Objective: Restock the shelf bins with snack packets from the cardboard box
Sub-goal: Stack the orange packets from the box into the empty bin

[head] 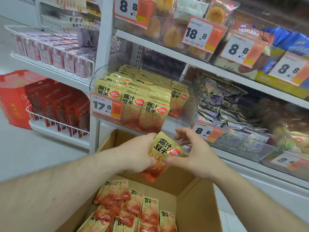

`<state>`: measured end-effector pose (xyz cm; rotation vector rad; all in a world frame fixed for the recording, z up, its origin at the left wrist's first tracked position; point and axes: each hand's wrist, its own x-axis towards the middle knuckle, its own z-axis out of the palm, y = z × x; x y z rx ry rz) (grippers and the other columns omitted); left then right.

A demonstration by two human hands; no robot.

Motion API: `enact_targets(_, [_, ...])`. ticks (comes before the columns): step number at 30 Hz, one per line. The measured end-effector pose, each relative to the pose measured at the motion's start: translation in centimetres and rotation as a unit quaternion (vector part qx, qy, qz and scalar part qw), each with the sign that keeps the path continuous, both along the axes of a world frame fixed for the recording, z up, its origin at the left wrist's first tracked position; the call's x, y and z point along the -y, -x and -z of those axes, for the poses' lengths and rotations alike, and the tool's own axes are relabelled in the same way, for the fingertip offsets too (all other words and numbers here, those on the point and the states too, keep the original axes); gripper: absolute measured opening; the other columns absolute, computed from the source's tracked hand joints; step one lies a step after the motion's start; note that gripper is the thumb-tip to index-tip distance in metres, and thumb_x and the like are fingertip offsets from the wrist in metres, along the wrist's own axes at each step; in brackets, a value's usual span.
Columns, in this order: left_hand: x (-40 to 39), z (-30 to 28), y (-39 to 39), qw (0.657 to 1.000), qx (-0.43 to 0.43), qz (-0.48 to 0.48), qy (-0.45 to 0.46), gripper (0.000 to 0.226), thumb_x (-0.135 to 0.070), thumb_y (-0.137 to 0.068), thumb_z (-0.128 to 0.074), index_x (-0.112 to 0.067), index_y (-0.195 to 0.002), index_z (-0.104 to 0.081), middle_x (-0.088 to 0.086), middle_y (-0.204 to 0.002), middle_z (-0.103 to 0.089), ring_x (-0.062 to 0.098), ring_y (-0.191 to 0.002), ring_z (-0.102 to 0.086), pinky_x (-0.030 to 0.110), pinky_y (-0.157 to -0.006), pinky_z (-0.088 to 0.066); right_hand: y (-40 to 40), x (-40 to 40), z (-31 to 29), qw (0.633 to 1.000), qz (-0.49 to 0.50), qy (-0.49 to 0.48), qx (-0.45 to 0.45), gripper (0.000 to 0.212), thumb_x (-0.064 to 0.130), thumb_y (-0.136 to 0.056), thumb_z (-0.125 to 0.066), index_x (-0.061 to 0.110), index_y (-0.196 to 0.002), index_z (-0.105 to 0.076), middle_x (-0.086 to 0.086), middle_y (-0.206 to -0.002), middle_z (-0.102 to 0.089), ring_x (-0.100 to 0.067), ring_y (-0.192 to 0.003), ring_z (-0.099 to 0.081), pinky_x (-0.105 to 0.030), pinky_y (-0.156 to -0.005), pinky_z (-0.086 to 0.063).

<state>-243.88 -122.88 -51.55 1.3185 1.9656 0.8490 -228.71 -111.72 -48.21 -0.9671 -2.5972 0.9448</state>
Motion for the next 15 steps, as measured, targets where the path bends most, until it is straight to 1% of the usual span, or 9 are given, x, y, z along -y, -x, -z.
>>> enact_targets(1, [-0.2,-0.1,-0.2,0.999,-0.029,0.018,0.004,0.052,-0.017,-0.088,-0.070,-0.033,-0.130,-0.044,-0.009,-0.115,-0.064,0.014,-0.104,-0.063,0.037,-0.094,-0.052,0.0,0.0,0.0,0.999,-0.030,-0.006,0.028,0.075,0.031,-0.065,-0.090,0.034,-0.127,-0.046,0.017,-0.114,-0.057,0.002,-0.099,-0.057,-0.009,-0.080,-0.046])
enact_targets(2, [-0.3,-0.1,-0.5,0.998,-0.049,0.035,0.006,0.055,-0.018,-0.088,-0.070,-0.032,-0.134,-0.042,-0.008,-0.118,-0.063,0.015,-0.107,-0.062,0.037,-0.096,-0.050,0.1,0.0,0.2,0.997,-0.048,-0.019,0.050,0.068,0.033,-0.066,-0.089,0.038,-0.122,-0.050,0.018,-0.109,-0.060,0.003,-0.095,-0.059,-0.014,-0.081,-0.049])
enact_targets(4, [-0.5,-0.2,-0.9,0.995,-0.077,0.058,0.010,0.058,-0.019,-0.089,-0.069,-0.032,-0.137,-0.039,-0.006,-0.122,-0.062,0.016,-0.111,-0.060,0.035,-0.099,-0.047,0.2,0.3,0.4,0.993,-0.066,-0.056,0.084,0.043,0.035,-0.068,-0.087,0.041,-0.097,-0.056,0.019,-0.089,-0.063,0.006,-0.080,-0.059,-0.013,-0.070,-0.046])
enact_targets(6, [-0.6,-0.4,-1.1,0.994,-0.090,0.066,0.011,0.057,-0.020,-0.090,-0.068,-0.032,-0.137,-0.038,-0.006,-0.122,-0.061,0.016,-0.110,-0.059,0.034,-0.098,-0.047,0.4,0.3,0.3,0.990,-0.061,-0.074,0.101,0.032,0.035,-0.071,-0.085,0.036,-0.079,-0.054,0.016,-0.076,-0.062,0.003,-0.071,-0.057,-0.017,-0.063,-0.044])
enact_targets(9, [-0.9,-0.9,-0.9,0.992,-0.105,0.062,-0.003,0.047,-0.025,-0.092,-0.067,-0.029,-0.130,-0.040,-0.008,-0.114,-0.059,0.013,-0.101,-0.058,0.028,-0.086,-0.047,0.5,0.4,-0.8,0.989,-0.028,-0.086,0.113,0.029,0.037,-0.072,-0.084,0.028,-0.075,-0.057,0.007,-0.075,-0.065,-0.012,-0.074,-0.062,-0.032,-0.068,-0.050])
enact_targets(11, [-1.2,-1.5,-0.6,0.992,-0.112,0.044,-0.031,0.044,-0.033,-0.091,-0.067,-0.027,-0.127,-0.043,-0.008,-0.115,-0.060,0.012,-0.098,-0.056,0.025,-0.079,-0.043,0.6,0.2,-2.6,0.987,-0.018,-0.101,0.124,0.028,0.036,-0.071,-0.085,0.026,-0.074,-0.059,0.005,-0.073,-0.066,-0.014,-0.073,-0.063,-0.033,-0.066,-0.050])
enact_targets(12, [-1.3,-1.8,-0.4,0.992,-0.116,0.031,-0.049,0.046,-0.038,-0.090,-0.067,-0.027,-0.128,-0.044,-0.008,-0.118,-0.059,0.012,-0.101,-0.056,0.025,-0.079,-0.043,0.7,-0.2,-3.9,0.985,-0.014,-0.108,0.131,0.027,0.035,-0.071,-0.086,0.025,-0.074,-0.060,0.006,-0.073,-0.067,-0.013,-0.071,-0.063,-0.031,-0.064,-0.049])
enact_targets(13, [-1.5,-2.1,-0.1,0.989,-0.132,0.013,-0.067,0.050,-0.043,-0.089,-0.067,-0.026,-0.130,-0.044,-0.007,-0.122,-0.057,0.014,-0.107,-0.055,0.026,-0.084,-0.044,0.9,-0.6,-5.4,0.984,-0.005,-0.112,0.137,0.025,0.033,-0.071,-0.086,0.025,-0.077,-0.063,0.008,-0.073,-0.069,-0.010,-0.070,-0.064,-0.028,-0.060,-0.048])
enact_targets(15, [-1.8,-2.1,0.8,0.971,-0.216,-0.027,-0.098,0.056,-0.047,-0.088,-0.065,-0.024,-0.135,-0.044,-0.004,-0.131,-0.050,0.018,-0.121,-0.047,0.033,-0.100,-0.042,1.4,-1.9,-8.8,0.984,0.028,-0.112,0.136,0.021,0.027,-0.070,-0.087,0.021,-0.080,-0.069,0.009,-0.072,-0.071,-0.006,-0.066,-0.065,-0.024,-0.057,-0.046])
